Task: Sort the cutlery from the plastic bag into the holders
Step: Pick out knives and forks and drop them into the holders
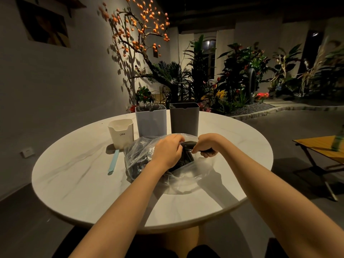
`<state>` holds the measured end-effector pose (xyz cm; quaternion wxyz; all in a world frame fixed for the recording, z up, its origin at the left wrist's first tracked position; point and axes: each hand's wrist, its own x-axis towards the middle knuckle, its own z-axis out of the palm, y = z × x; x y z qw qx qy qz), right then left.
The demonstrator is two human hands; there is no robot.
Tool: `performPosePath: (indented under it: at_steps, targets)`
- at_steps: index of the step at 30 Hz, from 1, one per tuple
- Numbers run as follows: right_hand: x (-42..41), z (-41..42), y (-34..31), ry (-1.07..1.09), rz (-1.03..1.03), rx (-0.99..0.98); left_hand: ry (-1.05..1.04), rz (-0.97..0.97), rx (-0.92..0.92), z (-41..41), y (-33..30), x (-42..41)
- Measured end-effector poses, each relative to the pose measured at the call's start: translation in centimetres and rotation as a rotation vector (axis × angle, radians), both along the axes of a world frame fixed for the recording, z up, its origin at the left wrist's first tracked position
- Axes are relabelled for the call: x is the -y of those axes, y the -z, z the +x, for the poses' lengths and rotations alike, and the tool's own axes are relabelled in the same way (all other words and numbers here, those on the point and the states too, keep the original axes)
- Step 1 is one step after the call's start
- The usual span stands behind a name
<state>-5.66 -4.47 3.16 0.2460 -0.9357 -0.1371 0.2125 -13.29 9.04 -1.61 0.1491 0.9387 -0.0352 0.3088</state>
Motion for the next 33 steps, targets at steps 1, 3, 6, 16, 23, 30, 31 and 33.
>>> performPosePath:
  at_steps: [1,3,6,16,23,30,31,33]
  targets:
    - [0.2,-0.1,0.0,0.003,-0.007,0.013,-0.008,-0.001,-0.006,0.0,0.0,0.0]
    - [0.5,-0.2,0.0,-0.002,-0.023,0.032,-0.024,-0.005,-0.016,0.0,0.1,0.0]
    - [1.1,-0.7,-0.3,-0.028,-0.052,0.033,-0.045,-0.029,-0.028,0.0,0.3,0.0]
    - [3.5,-1.4,0.0,-0.082,0.006,-0.008,-0.039,-0.208,0.021,-0.2,0.6,0.9]
    - [7.1,-0.8,1.5,-0.251,0.089,-0.059,0.005,-0.221,0.039,0.0,0.2,0.9]
    - [7.5,-0.2,2.6,-0.332,0.045,0.006,-0.106,-0.063,-0.057,0.6,0.5,-0.1]
    - [7.6,-0.2,2.7,-0.335,0.06,0.016,-0.109,-0.059,-0.085,0.8,0.7,-0.5]
    - [7.8,-0.1,3.0,-0.334,0.12,0.028,-0.106,-0.089,-0.131,1.2,1.1,-1.0]
